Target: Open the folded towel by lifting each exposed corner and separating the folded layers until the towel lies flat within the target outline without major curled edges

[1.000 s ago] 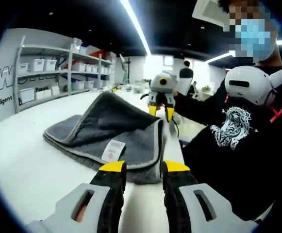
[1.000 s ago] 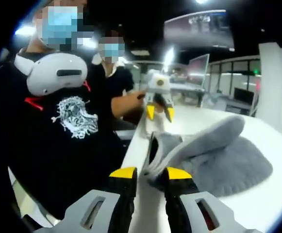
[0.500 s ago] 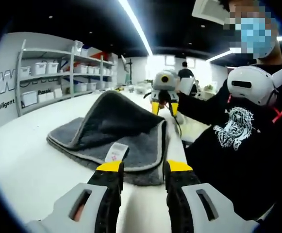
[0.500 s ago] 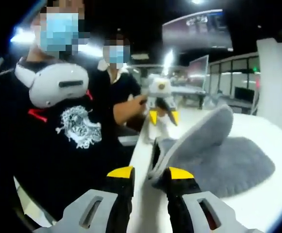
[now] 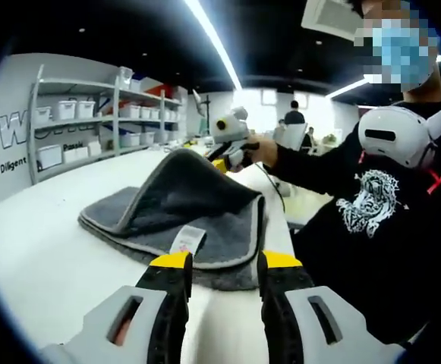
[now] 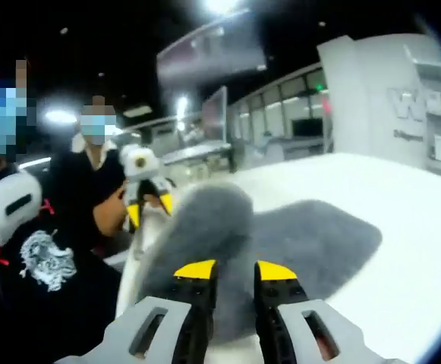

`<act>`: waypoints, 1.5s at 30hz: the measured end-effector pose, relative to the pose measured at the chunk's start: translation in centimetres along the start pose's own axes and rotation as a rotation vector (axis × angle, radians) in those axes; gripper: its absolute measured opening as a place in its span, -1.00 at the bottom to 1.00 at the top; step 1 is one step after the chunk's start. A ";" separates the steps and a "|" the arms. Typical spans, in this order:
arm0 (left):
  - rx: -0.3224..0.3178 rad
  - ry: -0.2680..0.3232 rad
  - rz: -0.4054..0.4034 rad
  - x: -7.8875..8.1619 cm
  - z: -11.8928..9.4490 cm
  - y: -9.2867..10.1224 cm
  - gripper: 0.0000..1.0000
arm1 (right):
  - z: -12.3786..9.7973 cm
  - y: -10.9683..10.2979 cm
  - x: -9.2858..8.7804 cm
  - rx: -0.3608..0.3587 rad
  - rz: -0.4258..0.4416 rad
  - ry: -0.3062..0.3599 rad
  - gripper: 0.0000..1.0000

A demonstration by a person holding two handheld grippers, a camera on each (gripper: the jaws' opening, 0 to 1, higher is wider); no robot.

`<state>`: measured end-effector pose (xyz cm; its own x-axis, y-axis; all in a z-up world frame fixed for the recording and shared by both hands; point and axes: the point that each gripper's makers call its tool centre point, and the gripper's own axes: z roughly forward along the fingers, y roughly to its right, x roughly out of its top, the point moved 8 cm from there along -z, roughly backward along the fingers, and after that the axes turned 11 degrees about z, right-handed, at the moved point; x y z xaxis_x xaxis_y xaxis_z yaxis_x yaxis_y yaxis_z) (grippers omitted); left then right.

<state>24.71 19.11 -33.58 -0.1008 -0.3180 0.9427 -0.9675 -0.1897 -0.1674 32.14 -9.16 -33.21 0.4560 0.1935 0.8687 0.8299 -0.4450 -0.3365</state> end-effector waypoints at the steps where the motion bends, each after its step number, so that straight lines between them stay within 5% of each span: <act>1: 0.004 0.002 0.001 0.1 0.0 -0.1 -0.31 | 0.6 0.1 0.0 -0.016 -0.009 -0.010 -0.72; 4: 0.023 0.014 -0.004 0.5 -0.2 -0.3 -0.27 | 2.0 -0.2 -0.2 -0.081 -0.094 -0.049 -0.77; 8: 0.051 0.035 -0.001 1.1 -0.7 -0.7 -0.23 | 3.2 -4.7 -1.0 0.132 -0.192 -0.093 -0.74; 11: 0.069 0.057 -0.008 1.4 -1.2 -0.8 -0.20 | 2.8 -6.1 -1.3 0.151 -0.224 -0.118 -0.60; 21: 0.071 0.064 0.002 1.7 -1.3 -0.5 -0.20 | 2.0 -5.7 -1.3 0.134 -0.216 -0.108 -0.58; 42: 0.138 -0.030 0.069 2.0 -1.0 0.1 -0.10 | 0.6 -5.5 0.1 0.094 -0.231 -0.058 -0.45; 43: 0.143 -0.025 0.058 2.1 -1.0 0.1 -0.10 | 0.6 -5.5 0.1 0.095 -0.233 -0.059 -0.45; 45: 0.155 0.004 -0.089 2.3 -1.2 0.0 -0.10 | 0.6 -5.7 0.2 0.098 -0.234 -0.058 -0.42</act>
<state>24.21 19.45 -31.08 -0.0174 -0.2900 0.9569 -0.9253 -0.3579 -0.1253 27.69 -6.11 -31.33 0.2632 0.3328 0.9055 0.9408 -0.2962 -0.1645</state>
